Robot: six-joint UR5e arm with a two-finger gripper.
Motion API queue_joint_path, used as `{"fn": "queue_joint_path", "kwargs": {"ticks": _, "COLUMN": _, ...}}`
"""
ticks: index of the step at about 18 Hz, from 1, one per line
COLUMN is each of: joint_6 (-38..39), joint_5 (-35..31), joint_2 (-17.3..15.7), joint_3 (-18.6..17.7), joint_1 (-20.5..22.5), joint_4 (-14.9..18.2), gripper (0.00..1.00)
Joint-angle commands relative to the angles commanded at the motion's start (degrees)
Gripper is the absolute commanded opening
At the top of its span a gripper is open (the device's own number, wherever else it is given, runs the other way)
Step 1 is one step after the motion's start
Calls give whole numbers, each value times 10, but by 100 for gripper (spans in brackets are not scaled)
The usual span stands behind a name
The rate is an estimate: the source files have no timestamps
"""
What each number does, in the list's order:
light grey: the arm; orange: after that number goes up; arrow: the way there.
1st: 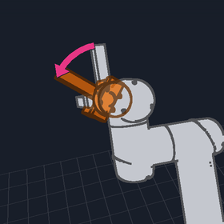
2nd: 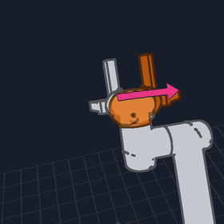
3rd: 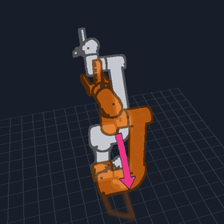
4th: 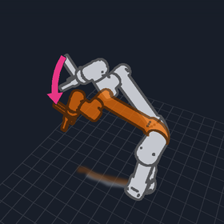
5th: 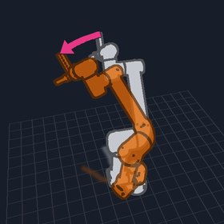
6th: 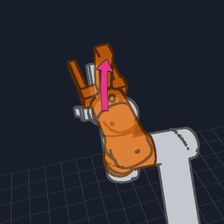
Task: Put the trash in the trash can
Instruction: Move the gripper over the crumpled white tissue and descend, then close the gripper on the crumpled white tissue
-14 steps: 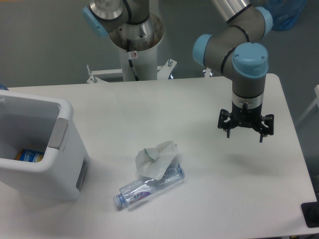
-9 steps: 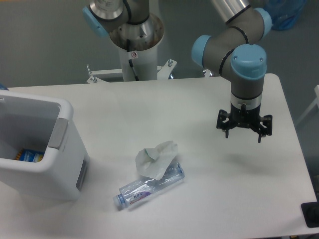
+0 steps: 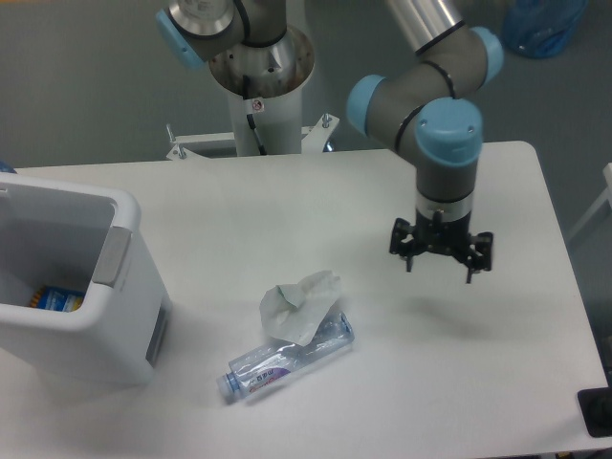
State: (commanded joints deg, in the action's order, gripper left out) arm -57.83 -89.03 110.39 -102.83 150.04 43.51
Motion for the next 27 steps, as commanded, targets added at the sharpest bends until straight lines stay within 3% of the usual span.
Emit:
{"fn": "queue_joint_path", "kwargs": {"ticks": 11, "joint_6": -8, "joint_5": 11, "joint_2": -23, "joint_3": -64, "joint_1": -127, "joint_4": 2, "gripper": 100}}
{"fn": "queue_joint_path", "kwargs": {"ticks": 15, "joint_6": -4, "joint_5": 9, "joint_2": -23, "joint_3": -76, "joint_1": -142, "joint_4": 3, "gripper": 100}}
{"fn": "queue_joint_path", "kwargs": {"ticks": 19, "joint_6": 21, "joint_5": 8, "joint_2": -2, "joint_3": -64, "joint_1": -151, "joint_4": 1, "gripper": 98}}
{"fn": "queue_joint_path", "kwargs": {"ticks": 20, "joint_6": 25, "joint_5": 8, "joint_2": 3, "joint_3": -62, "joint_1": -153, "joint_4": 1, "gripper": 87}}
{"fn": "queue_joint_path", "kwargs": {"ticks": 22, "joint_6": 37, "joint_5": 8, "joint_2": 3, "joint_3": -62, "joint_1": -157, "joint_4": 2, "gripper": 36}}
{"fn": "queue_joint_path", "kwargs": {"ticks": 24, "joint_6": 38, "joint_5": 9, "joint_2": 2, "joint_3": -62, "joint_1": -159, "joint_4": 2, "gripper": 1}}
{"fn": "queue_joint_path", "kwargs": {"ticks": 27, "joint_6": 37, "joint_5": 10, "joint_2": -1, "joint_3": -62, "joint_1": -159, "joint_4": 3, "gripper": 0}}
